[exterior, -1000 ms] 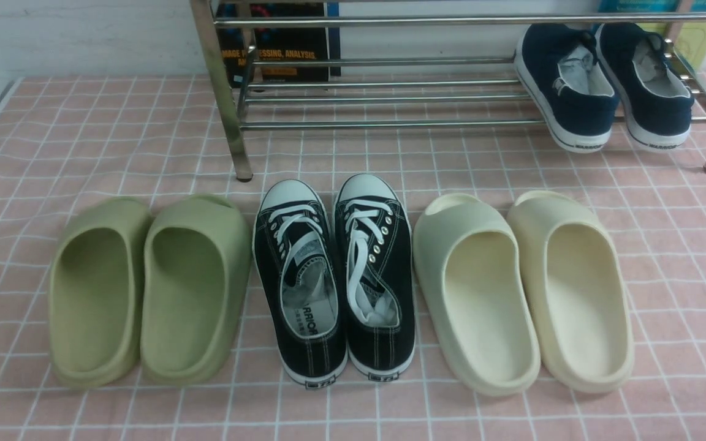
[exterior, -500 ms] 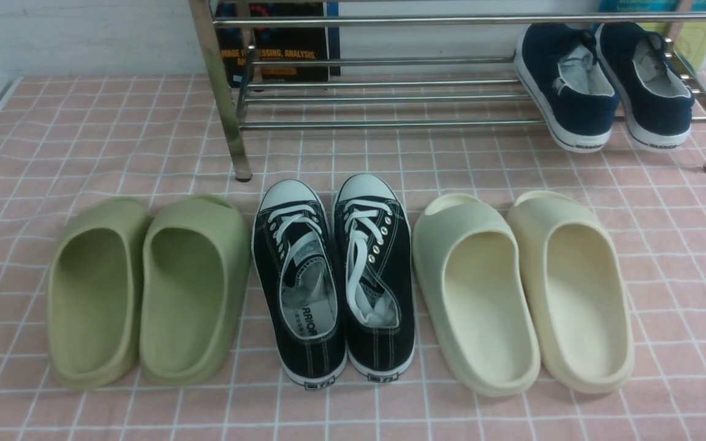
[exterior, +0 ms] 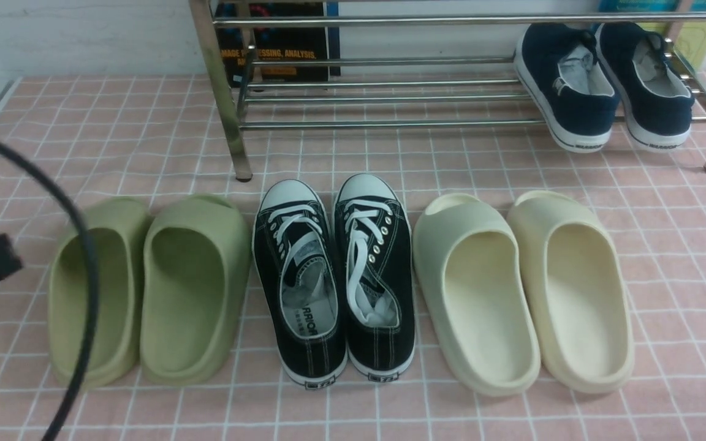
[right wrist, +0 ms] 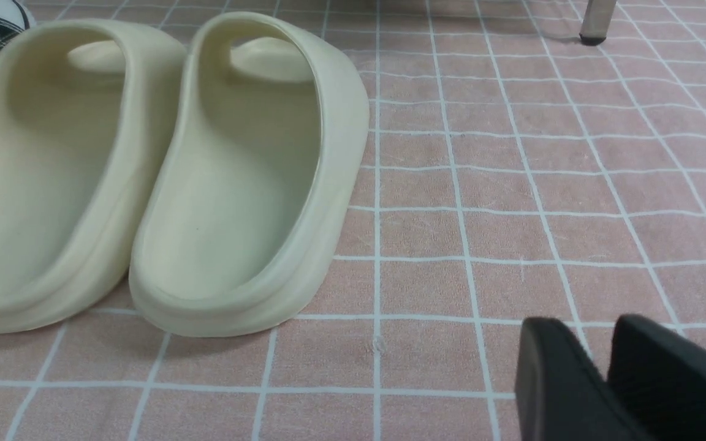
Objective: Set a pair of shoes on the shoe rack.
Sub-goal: Use the left arm to grab the shoe closest to it
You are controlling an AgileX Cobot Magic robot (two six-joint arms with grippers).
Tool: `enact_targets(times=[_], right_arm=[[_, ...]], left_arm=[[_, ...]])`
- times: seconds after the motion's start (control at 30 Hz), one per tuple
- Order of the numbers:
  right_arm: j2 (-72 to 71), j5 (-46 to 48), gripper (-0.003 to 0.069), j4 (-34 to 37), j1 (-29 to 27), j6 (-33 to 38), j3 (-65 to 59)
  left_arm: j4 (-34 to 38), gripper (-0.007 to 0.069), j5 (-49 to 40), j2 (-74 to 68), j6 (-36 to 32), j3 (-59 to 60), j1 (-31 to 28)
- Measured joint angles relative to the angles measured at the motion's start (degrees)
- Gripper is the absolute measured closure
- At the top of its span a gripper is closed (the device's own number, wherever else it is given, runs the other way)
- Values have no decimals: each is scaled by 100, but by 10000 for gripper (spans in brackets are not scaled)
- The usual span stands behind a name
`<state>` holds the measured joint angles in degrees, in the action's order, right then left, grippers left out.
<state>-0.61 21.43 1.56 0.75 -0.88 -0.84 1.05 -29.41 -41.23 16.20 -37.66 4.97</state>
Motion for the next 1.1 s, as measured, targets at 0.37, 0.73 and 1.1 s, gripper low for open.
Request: enact_targets(times=[0.37, 0.73, 1.1], right_arm=[[0, 0, 484, 0, 0, 0, 0], [0, 0, 473, 5, 0, 0, 0], [0, 0, 458, 5, 0, 0, 0]], left_arm=[[2617, 489, -1635, -2910, -2451, -1317, 556], [-787, 106, -1307, -4926, 294, -2718, 2727], [-2023, 452, -921, -6328, 1849, -2872, 2930]])
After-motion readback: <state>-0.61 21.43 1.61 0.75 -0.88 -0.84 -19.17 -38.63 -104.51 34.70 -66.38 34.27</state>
